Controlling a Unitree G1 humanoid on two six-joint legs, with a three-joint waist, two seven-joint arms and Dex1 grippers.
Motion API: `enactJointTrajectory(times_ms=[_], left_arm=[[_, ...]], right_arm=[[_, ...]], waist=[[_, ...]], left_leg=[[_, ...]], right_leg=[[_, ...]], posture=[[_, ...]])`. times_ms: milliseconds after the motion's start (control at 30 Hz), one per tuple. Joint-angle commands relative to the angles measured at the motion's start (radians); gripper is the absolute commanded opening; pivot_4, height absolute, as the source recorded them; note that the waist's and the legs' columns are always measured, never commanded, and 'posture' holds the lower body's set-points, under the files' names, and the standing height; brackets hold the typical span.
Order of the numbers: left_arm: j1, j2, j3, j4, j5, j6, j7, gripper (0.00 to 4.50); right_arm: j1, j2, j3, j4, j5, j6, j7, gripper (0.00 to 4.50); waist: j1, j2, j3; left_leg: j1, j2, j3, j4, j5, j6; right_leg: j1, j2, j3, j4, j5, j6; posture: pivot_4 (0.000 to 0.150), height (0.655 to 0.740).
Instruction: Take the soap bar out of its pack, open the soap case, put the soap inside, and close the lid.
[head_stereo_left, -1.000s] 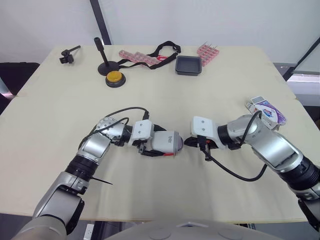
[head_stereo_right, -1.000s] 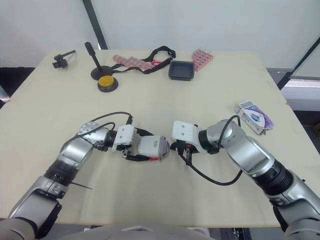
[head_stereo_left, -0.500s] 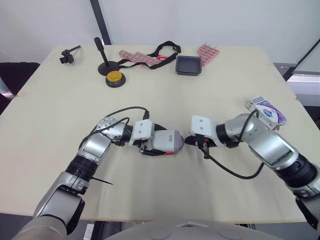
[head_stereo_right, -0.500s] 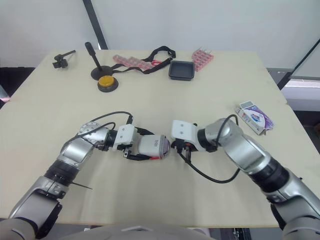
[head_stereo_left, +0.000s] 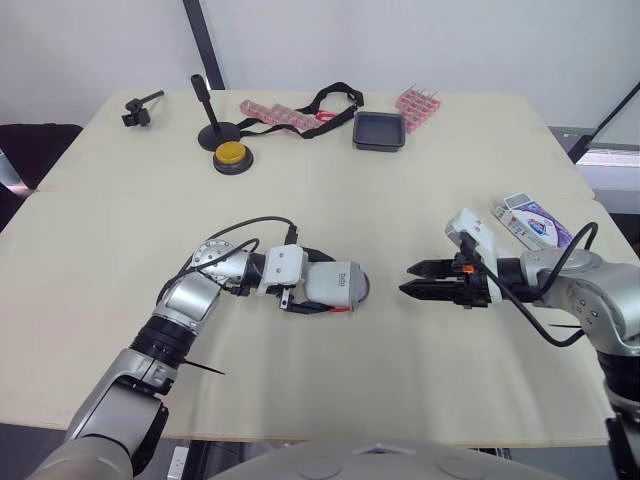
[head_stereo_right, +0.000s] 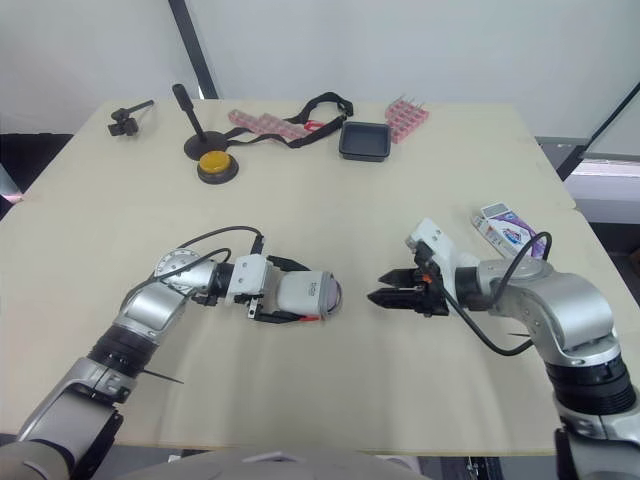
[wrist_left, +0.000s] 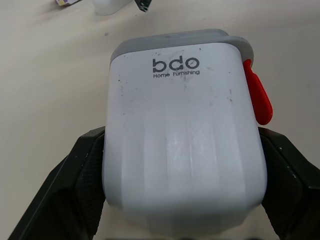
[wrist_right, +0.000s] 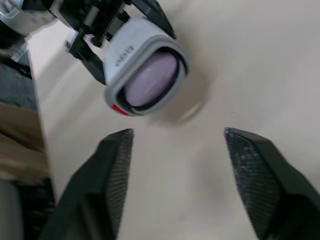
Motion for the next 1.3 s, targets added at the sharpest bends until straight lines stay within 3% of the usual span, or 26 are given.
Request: enactJointTrajectory(times_ms=[33,200,400,933,1300], left_arm=[[0.0,-0.028,0.042,-0.071,-0.041,-0.086,0.043,3.48],[0.017,-0.054,0.052,-0.102,-0.067,-0.117,0.074,3.48],[0.021,-0.045,0.044,-0.104,-0.066,-0.119,0.079,3.48],[0.006,-0.056,0.027,-0.084,-0.036,-0.142,0.093,3.48],[-0.001,-0.057,0.021,-0.083,-0.03,-0.148,0.099,3.48]], right_arm=[[0.036,0.073,-0.129,0.038,0.222,0.151,-0.086,4.43],[0.053,0.131,-0.173,0.097,0.422,0.163,-0.229,4.47],[0.006,0.187,-0.186,0.151,0.55,0.163,-0.405,4.47],[-0.048,0.267,-0.138,0.213,0.691,0.134,-0.682,4.47],[-0.04,0.215,-0.057,0.25,0.875,0.02,-0.805,4.47]], waist=[[0.006,0.0,0.0],[0.015,0.0,0.0],[0.004,0.001,0.0],[0.001,0.001,0.0],[0.001,0.001,0.0]], left_leg=[[0.0,0.0,0.0,0.0,0.0,0.0],[-0.001,0.0,0.0,0.0,0.0,0.0],[0.0,0.0,0.0,-0.001,0.0,0.0],[0.0,-0.001,0.0,-0.002,0.0,-0.001],[0.0,-0.001,0.0,-0.003,0.0,-0.002]], right_leg=[[0.0,0.0,0.0,0.0,0.0,0.0],[0.0,-0.001,0.0,-0.001,0.0,0.0],[-0.001,0.0,0.0,0.0,0.0,0.0],[0.0,0.0,-0.002,-0.002,0.002,0.004],[0.0,0.0,-0.002,-0.002,0.002,0.004]], posture=[[0.15,0.7291],[0.15,0.7291],[0.15,0.7291],[0.15,0.7291],[0.15,0.7291]])
